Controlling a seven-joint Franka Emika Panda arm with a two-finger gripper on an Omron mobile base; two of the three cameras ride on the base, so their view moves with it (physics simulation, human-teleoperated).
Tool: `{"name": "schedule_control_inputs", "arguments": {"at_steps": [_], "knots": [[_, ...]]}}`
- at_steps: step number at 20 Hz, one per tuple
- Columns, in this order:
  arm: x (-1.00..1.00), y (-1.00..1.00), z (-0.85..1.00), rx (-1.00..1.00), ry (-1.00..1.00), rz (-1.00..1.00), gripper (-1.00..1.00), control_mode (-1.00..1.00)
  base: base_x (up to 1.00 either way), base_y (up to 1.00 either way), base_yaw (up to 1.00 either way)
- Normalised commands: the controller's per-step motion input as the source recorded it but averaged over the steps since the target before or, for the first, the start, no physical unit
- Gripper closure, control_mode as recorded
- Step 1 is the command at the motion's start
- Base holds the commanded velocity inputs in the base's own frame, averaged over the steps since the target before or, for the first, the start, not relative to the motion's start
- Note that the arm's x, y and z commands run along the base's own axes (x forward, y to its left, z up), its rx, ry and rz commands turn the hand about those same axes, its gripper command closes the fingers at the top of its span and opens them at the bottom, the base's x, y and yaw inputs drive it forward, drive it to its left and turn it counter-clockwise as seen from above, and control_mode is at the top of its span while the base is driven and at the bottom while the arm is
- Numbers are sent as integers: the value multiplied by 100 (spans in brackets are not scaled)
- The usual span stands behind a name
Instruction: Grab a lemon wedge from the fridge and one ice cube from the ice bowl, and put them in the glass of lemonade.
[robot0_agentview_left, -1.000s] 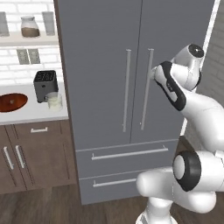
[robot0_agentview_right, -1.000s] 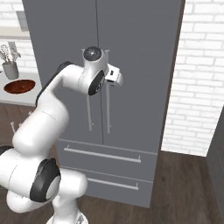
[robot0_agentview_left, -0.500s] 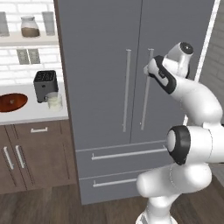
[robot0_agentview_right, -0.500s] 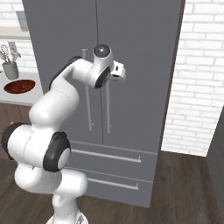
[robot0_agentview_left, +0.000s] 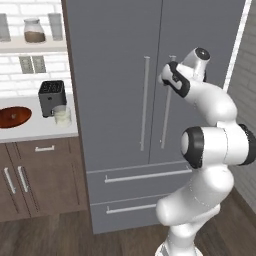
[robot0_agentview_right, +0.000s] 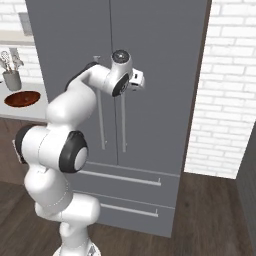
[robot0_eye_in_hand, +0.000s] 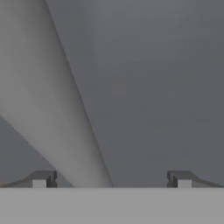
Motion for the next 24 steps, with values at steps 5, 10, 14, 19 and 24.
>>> {"name": "schedule_control_inputs", "arguments": {"at_steps": [5,10,14,19,24], "knots": [[28,21,-11,0,0,0,-100,-100,0,0,0],[24,15,-2,0,0,0,-100,-100,0,0,0],[15,2,0,0,0,0,-100,-100,0,0,0],[13,8,0,0,0,0,100,-100,0,0,0],[0,0,0,0,0,0,100,-100,0,0,0]]}}
